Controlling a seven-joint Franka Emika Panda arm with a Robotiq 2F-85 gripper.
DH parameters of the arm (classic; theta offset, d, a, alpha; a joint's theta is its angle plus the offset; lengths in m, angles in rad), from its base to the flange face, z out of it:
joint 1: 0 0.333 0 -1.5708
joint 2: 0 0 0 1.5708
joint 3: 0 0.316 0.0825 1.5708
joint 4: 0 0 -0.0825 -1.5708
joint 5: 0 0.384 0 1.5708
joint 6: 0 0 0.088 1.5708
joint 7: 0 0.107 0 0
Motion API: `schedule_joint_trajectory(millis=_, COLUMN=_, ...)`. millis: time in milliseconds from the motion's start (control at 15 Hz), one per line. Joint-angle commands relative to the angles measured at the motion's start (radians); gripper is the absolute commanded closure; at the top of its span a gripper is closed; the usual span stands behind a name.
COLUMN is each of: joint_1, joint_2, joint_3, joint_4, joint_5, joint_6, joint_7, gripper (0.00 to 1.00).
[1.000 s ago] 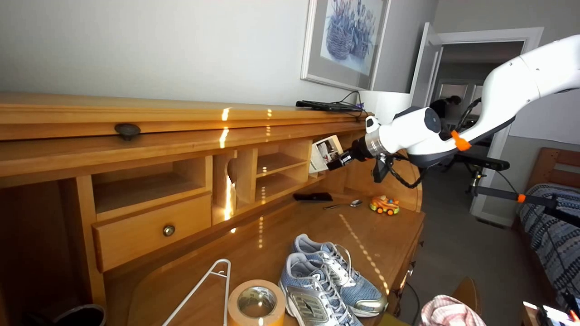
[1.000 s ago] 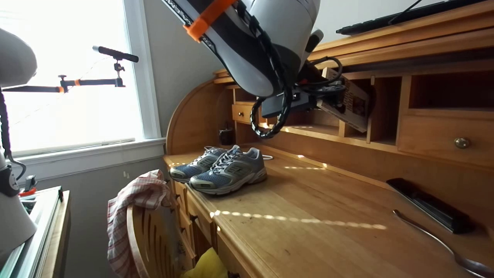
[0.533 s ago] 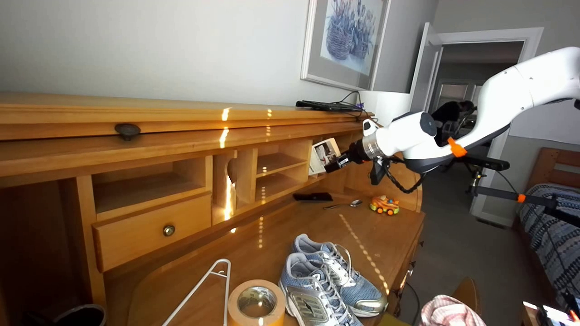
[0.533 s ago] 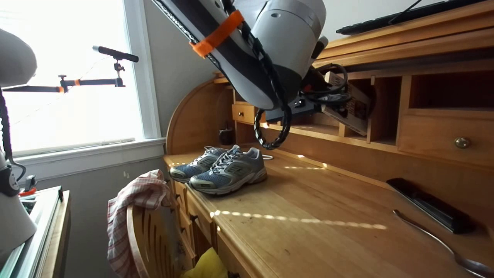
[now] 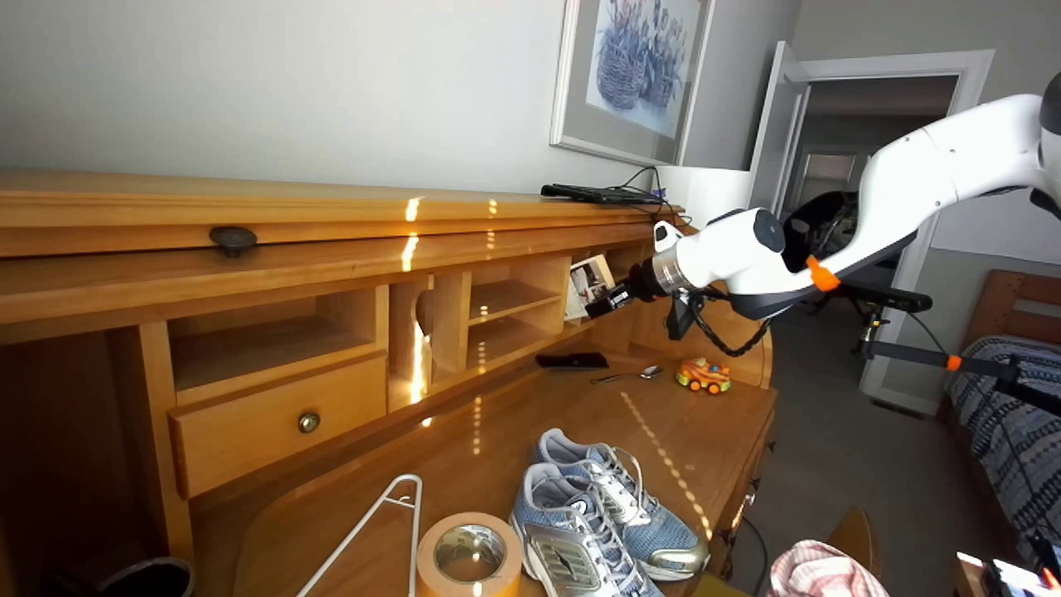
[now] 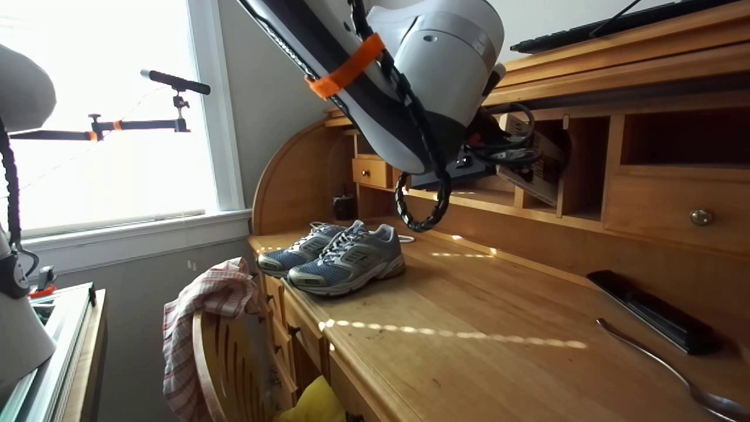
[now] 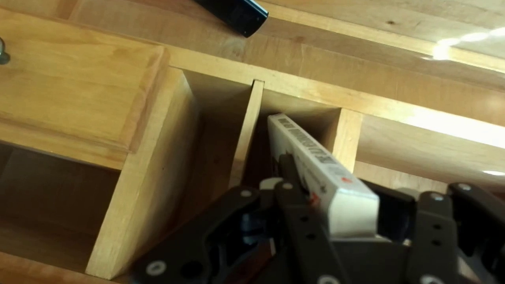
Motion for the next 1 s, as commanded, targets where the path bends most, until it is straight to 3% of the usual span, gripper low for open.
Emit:
schedule_joint_trajectory(millis=0, joint_1=0.053, joint_2=0.018, joint_3=-0.039, joint_4=0.038, joint_5=0.03, joint_6=0.009, joint_7=-0.021, gripper=0.94)
schedule_joint_trajectory(millis=933, joint_1=0.137, joint_2=0.054, joint_3=-0.085, joint_4=0.125, joint_5=0.022, joint_6=0.0, joint_7=-0.017, gripper=0.94)
